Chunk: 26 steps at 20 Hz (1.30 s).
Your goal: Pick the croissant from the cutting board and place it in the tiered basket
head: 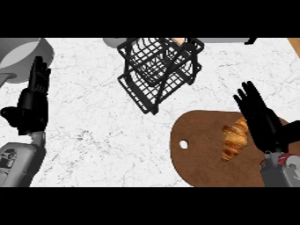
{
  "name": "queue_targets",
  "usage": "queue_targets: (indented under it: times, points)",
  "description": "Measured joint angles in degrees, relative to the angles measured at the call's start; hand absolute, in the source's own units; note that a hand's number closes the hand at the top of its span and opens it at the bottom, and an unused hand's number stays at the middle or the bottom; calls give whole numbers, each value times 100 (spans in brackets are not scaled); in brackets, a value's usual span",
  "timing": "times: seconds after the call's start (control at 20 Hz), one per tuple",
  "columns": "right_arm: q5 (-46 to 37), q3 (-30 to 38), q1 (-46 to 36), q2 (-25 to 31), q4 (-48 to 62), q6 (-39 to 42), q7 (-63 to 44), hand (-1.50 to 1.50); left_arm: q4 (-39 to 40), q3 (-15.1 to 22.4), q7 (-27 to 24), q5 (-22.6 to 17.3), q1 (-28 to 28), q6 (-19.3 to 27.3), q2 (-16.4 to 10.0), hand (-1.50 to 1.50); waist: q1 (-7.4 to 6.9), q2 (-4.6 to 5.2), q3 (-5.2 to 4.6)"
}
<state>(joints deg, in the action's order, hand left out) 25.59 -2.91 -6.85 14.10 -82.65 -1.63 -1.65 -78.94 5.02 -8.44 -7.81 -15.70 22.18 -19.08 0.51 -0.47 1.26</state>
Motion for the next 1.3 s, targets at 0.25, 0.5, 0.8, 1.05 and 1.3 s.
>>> queue_targets:
  times: [0.25, 0.5, 0.8, 1.05, 1.3]
  points:
    - [-1035, -54, -332, -94, -553, -1134, 442, 150, -50, 180, 469, -146, 213, -403, -88, 0, -31, -6, -102]
    - [-2120, 517, -45, 34, -284, -2898, 262, -150, 49, 291, 798, -396, 556, -742, -88, 0, 186, 40, -186]
    - [-3750, 353, 271, -487, -307, -5105, -55, -150, -159, 371, 1132, -700, 791, -1214, -212, 0, 15, 11, -175]
    - [-5155, 28, 797, -343, -168, -5355, -909, -150, -287, 361, 1298, -812, 858, -1367, -300, 0, 14, 13, -210]
    - [-5964, -192, 1201, -75, -7, -4697, -1944, -150, -401, 336, 1364, -855, 881, -1459, -400, 0, -75, 33, -273]
